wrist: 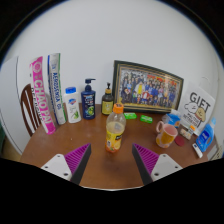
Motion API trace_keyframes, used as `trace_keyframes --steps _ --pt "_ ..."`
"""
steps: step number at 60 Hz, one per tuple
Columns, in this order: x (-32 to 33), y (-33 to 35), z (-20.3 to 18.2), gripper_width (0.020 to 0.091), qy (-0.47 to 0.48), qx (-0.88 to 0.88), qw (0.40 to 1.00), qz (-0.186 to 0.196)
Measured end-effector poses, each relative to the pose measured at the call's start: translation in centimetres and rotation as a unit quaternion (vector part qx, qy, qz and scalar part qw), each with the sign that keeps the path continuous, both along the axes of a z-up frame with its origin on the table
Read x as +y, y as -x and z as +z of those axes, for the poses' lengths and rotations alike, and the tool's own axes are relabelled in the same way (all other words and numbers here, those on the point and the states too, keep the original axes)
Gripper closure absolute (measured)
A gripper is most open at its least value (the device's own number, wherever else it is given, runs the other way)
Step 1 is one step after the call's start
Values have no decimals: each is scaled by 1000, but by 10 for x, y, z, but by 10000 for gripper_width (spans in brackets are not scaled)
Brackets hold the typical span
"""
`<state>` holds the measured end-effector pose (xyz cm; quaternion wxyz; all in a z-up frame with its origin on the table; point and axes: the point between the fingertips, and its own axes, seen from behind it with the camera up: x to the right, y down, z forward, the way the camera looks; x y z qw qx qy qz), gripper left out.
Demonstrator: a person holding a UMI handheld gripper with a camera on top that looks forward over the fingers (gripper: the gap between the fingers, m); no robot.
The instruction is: Pour water
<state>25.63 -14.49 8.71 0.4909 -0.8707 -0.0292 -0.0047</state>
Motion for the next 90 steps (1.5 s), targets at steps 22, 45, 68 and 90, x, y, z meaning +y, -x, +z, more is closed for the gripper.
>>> trace_keyframes --steps 22,45,68,90 --pt "121 -6 -72 277 -55 23 998 32" --pt "157 5 -80 796 -93 37 993 58" --pt "163 -4 8 856 -76 321 944 26" --pt "197 -95 72 857 -59 759 641 -100"
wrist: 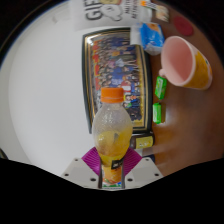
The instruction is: Pour water
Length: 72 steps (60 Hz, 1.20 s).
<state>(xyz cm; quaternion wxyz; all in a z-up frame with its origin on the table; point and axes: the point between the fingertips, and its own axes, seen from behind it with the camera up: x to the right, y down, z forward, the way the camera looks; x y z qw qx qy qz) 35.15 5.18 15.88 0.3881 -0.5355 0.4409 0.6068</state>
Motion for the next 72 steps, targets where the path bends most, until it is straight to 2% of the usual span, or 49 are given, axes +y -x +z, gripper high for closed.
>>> trace_keyframes --steps 14,25,35,43,50,60,66,72 --pt "12 -54 -25 858 24 196 979 -45" --pt "15 -64 -46 857 44 202 977 -47" --pt "9 -55 -45 857 56 95 994 -22" --pt "4 -58 -32 858 37 -132 991 2" --pt "5 -94 -8 858 1 -381 924 -15" --pt "5 -173 28 859 -32 -596 800 -64" --pt "4 -237 19 858 -20 -685 723 -88" --pt "4 -287 -13 859 18 -729 678 -87"
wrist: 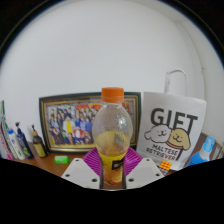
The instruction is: Pour water
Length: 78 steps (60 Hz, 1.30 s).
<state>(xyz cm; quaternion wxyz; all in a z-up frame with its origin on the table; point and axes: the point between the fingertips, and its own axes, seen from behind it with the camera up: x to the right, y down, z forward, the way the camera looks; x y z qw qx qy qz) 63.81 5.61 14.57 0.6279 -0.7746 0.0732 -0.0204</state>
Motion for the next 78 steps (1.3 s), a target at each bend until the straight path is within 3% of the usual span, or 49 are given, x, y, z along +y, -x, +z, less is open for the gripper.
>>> trace_keyframes --steps 16,25,30,40,44,47,50,63,78 --pt "-5 -57 -120 858 72 -18 997 -19" --pt "-13 -61 -159 857 88 -7 996 -28" --pt "-14 -63 -157 853 72 -4 997 -36" --pt "-19 -64 -161 565 86 -2 995 -46" --pt "-26 -62 -164 231 111 2 993 -44" --pt "-34 -61 -162 282 121 8 991 -48" --pt "-45 -60 -154 238 125 16 990 -58" --pt "-112 -34 -104 242 146 26 987 -67" --pt "-234 35 -26 253 166 10 984 -66"
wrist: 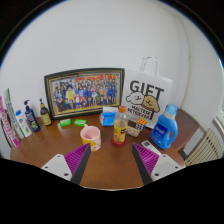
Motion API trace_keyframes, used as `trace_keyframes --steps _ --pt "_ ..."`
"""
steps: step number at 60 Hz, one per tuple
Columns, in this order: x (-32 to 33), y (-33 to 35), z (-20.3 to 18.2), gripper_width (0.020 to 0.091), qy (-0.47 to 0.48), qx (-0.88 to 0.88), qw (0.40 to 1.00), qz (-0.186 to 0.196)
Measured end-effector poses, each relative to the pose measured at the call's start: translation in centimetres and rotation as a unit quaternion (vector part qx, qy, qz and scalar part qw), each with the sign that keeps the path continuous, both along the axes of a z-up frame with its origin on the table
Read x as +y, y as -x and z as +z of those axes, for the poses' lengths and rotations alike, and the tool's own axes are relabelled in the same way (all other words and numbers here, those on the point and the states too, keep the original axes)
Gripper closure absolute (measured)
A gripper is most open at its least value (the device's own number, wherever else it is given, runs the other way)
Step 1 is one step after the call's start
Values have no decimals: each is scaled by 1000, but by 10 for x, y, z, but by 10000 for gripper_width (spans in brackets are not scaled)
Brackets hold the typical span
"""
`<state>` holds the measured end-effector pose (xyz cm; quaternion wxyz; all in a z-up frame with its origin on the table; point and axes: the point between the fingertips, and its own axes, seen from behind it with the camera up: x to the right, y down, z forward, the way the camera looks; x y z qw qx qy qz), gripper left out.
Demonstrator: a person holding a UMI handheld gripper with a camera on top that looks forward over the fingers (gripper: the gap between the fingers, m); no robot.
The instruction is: Pour water
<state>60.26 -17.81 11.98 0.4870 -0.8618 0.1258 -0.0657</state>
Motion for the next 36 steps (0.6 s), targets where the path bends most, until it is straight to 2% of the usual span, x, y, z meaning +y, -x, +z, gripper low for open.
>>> trace_keyframes --steps 13,22,36 --pt "-95 54 50 253 9 -29 999 10" --pt "-134 76 59 250 14 -44 999 20" --pt "-162 85 64 252 8 -51 998 23"
